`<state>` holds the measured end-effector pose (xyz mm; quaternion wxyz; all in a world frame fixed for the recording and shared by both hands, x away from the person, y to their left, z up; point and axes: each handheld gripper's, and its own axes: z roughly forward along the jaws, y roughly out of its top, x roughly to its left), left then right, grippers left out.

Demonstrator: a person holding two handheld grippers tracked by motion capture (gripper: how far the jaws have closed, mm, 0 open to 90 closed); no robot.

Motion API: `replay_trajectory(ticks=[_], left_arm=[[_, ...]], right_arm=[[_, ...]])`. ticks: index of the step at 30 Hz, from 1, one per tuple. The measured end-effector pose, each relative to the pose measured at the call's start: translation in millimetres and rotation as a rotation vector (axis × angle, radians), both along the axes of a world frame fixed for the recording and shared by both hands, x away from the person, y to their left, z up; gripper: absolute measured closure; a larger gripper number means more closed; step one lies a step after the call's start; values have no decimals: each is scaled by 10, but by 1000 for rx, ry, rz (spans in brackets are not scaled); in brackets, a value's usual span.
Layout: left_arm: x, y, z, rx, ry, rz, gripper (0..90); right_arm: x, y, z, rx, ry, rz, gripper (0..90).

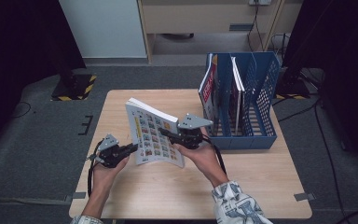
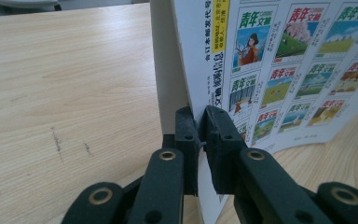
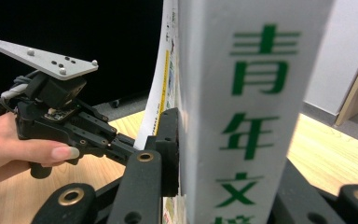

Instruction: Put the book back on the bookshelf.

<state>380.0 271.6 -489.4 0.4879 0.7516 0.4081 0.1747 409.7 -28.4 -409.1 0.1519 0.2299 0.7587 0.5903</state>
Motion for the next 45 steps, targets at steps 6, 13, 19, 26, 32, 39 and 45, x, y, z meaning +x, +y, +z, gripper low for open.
replay_trajectory(ticks=[6, 13, 19, 26, 32, 39, 45], left_arm=[[-19, 1, 11, 11, -7, -11, 832], [-29, -11, 17, 16, -15, -13, 832], [-33, -14, 18, 15, -18, -14, 832], [-35, -16, 19, 13, -20, -14, 832], [-36, -15, 18, 13, -21, -14, 832], [-35, -11, 17, 13, -20, -15, 832], [-28, -5, 8, 11, -20, -9, 824]], right_arm=[[-29, -25, 11, 15, -7, 12, 715], [-2, -37, 69, 52, -7, 13, 703], [11, -5, 101, 64, -7, 40, 668], [7, 41, 103, 64, -17, 54, 658], [28, 39, 80, 88, -6, 46, 668], [39, 60, 68, 88, -6, 46, 709], [32, 81, 100, 53, -15, 19, 735]])
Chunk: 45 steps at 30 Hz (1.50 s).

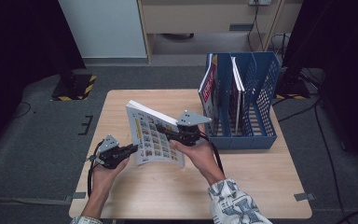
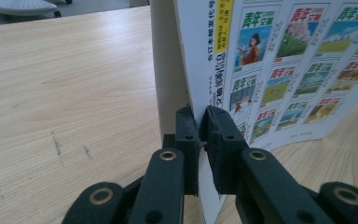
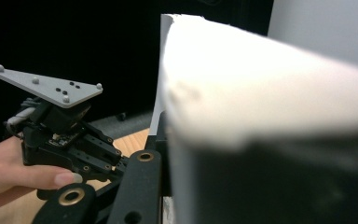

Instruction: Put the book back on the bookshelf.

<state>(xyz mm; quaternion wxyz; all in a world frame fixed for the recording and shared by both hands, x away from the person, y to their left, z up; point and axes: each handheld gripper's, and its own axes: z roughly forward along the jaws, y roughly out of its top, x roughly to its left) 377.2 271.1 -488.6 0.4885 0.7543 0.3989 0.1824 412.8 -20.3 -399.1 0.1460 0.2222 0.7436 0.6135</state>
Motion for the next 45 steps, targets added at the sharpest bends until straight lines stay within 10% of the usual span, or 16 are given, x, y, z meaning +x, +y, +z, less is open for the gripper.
replay_trajectory(ticks=[12, 45], left_arm=[[37, 74, -64, -29, 33, 39, 654], [44, 91, -65, -34, 27, 22, 634]], right_arm=[[-87, 54, 33, -21, -15, -31, 739], [-139, 80, -19, 18, -38, 6, 739]])
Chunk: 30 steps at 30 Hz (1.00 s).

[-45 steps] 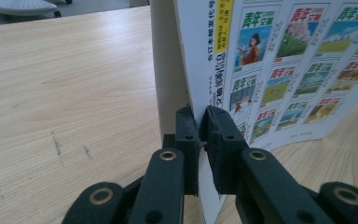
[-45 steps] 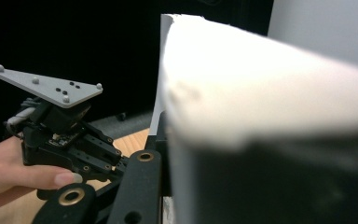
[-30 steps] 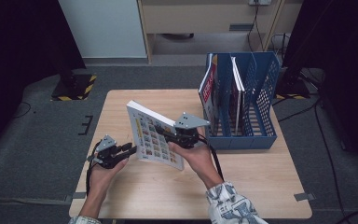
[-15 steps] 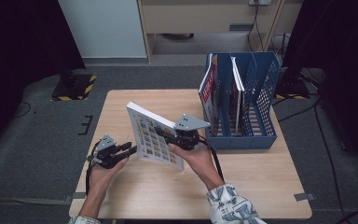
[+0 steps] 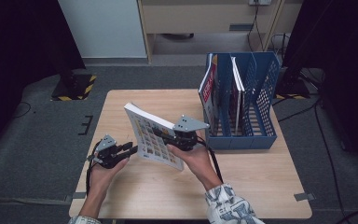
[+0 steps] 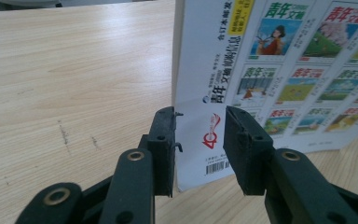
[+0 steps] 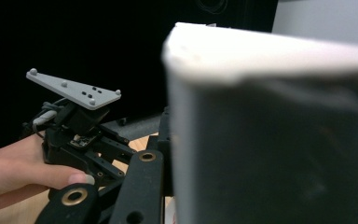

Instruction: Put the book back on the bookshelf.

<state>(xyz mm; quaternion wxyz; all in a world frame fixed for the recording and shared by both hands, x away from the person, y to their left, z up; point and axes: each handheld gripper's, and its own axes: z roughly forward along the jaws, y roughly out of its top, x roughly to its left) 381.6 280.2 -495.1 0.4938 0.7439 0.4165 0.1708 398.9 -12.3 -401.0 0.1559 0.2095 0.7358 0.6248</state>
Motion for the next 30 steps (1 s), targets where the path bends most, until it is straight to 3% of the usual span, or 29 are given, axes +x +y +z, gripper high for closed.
replay_trajectory(ticks=[11, 16, 19, 24, 30], left_arm=[[-4, 98, 17, -30, -4, 35, 636], [0, 126, 6, -2, 4, 60, 593], [7, 138, -6, 43, 4, 88, 556], [38, 136, -59, 151, 24, 144, 397], [84, 131, -132, 212, 52, 191, 189]], right_arm=[[-129, -22, 173, -4, -26, -12, 740], [-145, -102, 285, 13, -32, -27, 740], [-149, -156, 331, 12, -36, -40, 740], [-138, -271, 377, 11, -32, -66, 740], [-139, -415, 395, 4, -30, -95, 740]])
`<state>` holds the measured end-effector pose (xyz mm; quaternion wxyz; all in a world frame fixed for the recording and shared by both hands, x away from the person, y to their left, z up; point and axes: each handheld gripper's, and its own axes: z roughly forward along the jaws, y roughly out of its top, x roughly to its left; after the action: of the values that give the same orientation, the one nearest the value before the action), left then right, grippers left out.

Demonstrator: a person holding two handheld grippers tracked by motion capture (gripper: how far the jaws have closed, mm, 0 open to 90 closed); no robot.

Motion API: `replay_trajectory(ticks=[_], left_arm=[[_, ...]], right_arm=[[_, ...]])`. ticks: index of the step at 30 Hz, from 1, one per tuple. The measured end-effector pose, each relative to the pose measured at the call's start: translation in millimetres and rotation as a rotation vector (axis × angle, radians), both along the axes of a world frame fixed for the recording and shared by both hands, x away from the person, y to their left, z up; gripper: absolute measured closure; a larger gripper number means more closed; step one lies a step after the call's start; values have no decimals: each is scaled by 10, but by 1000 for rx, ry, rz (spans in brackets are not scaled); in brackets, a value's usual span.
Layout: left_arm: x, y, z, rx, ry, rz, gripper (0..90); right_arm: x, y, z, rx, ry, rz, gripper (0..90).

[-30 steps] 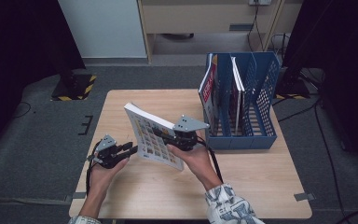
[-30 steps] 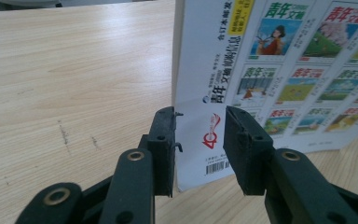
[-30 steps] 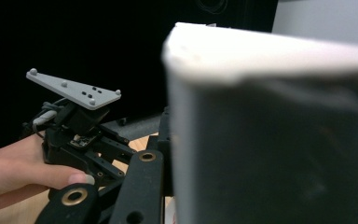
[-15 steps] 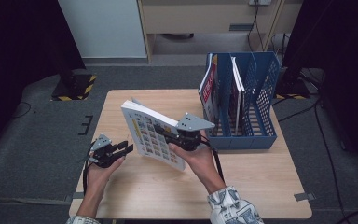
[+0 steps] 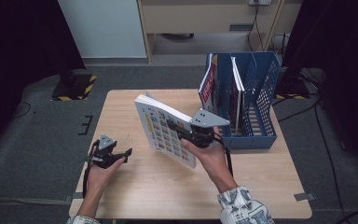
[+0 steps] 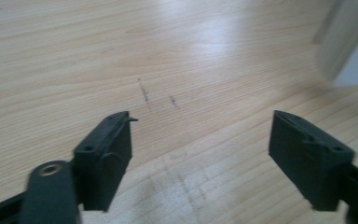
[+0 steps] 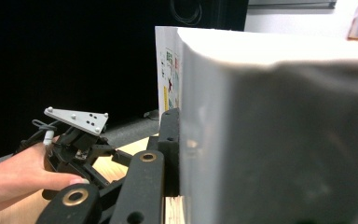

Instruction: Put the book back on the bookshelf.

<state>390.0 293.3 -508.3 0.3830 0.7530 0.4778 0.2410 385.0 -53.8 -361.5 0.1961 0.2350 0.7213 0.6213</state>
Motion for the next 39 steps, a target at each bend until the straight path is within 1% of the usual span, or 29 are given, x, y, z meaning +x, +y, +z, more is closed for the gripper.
replay_trajectory(ticks=[2, 5, 7, 10, 15, 19, 22, 23, 27, 29, 30, 32, 33, 36, 39], left_arm=[[10, 2, -18, 2, 2, 9, 142], [18, 9, -45, -1, 9, 24, 117], [30, 16, -81, -2, 24, 39, 107], [44, 26, -110, -4, 38, 45, 89], [54, -4, -140, 8, 46, 42, 78], [62, -28, -175, 28, 66, 28, 74], [75, -38, -198, 12, 79, 31, 74], [80, -35, -203, 15, 83, 32, 74], [84, -41, -200, 18, 85, 41, 75], [82, -51, -184, 27, 71, 46, 82], [82, -55, -181, 25, 70, 49, 84], [82, -62, -182, 18, 73, 48, 83], [80, -66, -186, 24, 73, 46, 82], [75, -67, -197, 22, 76, 44, 80], [80, -66, -205, 29, 77, 46, 80]], right_arm=[[-4, -53, 1, -2, 2, -8, 740], [-8, -118, 6, 5, 7, -11, 740], [-11, -158, 14, 6, 9, -14, 740], [-32, -226, 30, 2, 6, -19, 740], [-90, -322, 62, -9, 5, -27, 740], [-149, -421, 80, -13, 3, -30, 740], [-193, -529, 78, -11, 8, -39, 740], [-205, -555, 77, -9, 7, -39, 740], [-258, -697, 71, 5, 10, -50, 740], [-280, -760, 72, 7, 12, -56, 740], [-293, -802, 71, 6, 7, -60, 740], [-323, -867, 67, 8, 13, -68, 740], [-330, -892, 64, 7, 12, -69, 740], [-358, -983, 58, -1, 21, -84, 740], [-375, -1051, 51, -7, 25, -102, 740]])
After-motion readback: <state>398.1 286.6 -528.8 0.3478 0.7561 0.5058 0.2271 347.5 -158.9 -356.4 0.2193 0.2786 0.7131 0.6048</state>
